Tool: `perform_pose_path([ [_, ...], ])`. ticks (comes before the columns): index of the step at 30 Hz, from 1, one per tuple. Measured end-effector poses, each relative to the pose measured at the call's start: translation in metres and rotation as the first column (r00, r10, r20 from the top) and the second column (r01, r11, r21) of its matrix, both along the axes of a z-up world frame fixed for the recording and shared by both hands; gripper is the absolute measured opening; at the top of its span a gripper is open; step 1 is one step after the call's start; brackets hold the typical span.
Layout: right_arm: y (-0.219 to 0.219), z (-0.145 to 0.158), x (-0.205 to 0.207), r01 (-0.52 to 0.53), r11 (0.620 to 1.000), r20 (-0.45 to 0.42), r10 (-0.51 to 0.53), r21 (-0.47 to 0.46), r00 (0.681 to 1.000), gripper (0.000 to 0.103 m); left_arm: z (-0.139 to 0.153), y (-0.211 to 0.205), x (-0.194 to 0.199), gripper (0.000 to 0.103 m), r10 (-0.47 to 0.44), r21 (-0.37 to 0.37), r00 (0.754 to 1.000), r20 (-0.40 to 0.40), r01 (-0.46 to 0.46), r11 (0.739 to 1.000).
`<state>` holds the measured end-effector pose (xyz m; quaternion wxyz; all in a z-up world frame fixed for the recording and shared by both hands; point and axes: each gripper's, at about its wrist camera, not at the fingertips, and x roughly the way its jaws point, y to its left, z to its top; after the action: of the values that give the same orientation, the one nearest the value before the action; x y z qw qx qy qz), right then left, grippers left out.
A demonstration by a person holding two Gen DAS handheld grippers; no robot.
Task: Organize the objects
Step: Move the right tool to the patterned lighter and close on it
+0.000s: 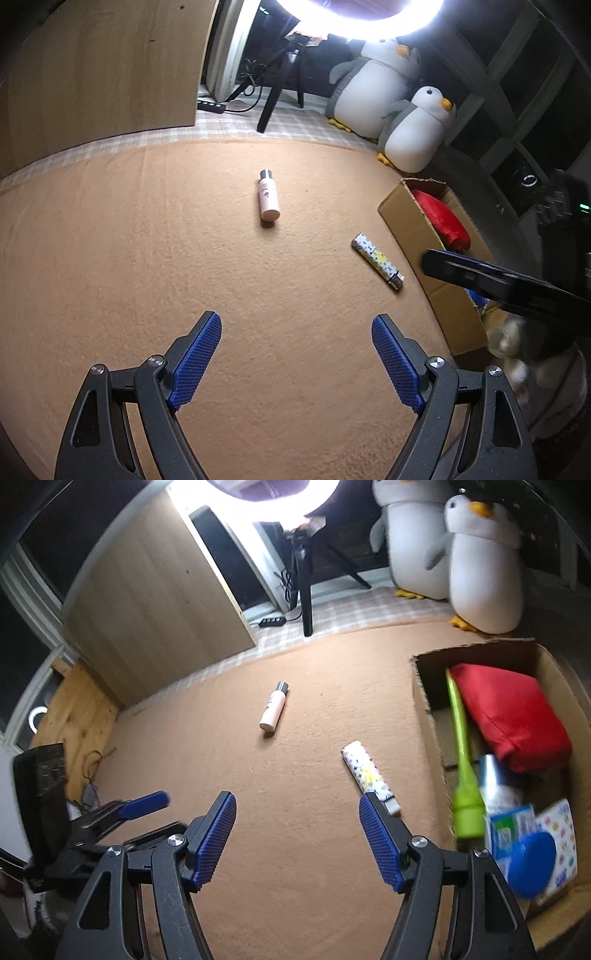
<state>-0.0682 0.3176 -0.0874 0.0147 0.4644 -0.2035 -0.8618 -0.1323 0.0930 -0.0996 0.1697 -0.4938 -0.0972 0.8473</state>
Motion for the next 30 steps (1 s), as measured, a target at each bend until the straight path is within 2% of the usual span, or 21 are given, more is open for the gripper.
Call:
perform_pose_path([
  [3,0.0,-0.013,-0.017,0.005,0.999,0.048,-0.007,0.045,0.999,0.064,0.0,-0.007,0.005,0.086,0.01,0.014,1.0,-0.001,-0.01,1.0],
  [8,0.0,-0.032,-0.044,-0.003,0.994,0.126,-0.011,0.111,0.992,0.052,-0.002,-0.022,0.013,0.086,0.029,0.033,1.0,0.006,-0.03,0.999],
  [19,-0.015,-0.057,-0.078,-0.049,0.965,0.222,-0.01,0.258,0.975,0.051,-0.011,-0.054,0.023,0.086,0.076,0.077,0.997,0.02,-0.078,0.994],
  [24,-0.011,-0.062,-0.079,-0.037,0.965,0.252,-0.03,0.258,0.967,0.051,-0.015,-0.062,0.024,0.086,0.089,0.088,0.996,0.026,-0.091,0.992],
  [30,-0.003,-0.065,-0.067,-0.008,0.989,0.267,-0.032,0.147,0.963,0.05,-0.018,-0.063,0.022,0.086,0.089,0.088,0.995,0.032,-0.092,0.992],
])
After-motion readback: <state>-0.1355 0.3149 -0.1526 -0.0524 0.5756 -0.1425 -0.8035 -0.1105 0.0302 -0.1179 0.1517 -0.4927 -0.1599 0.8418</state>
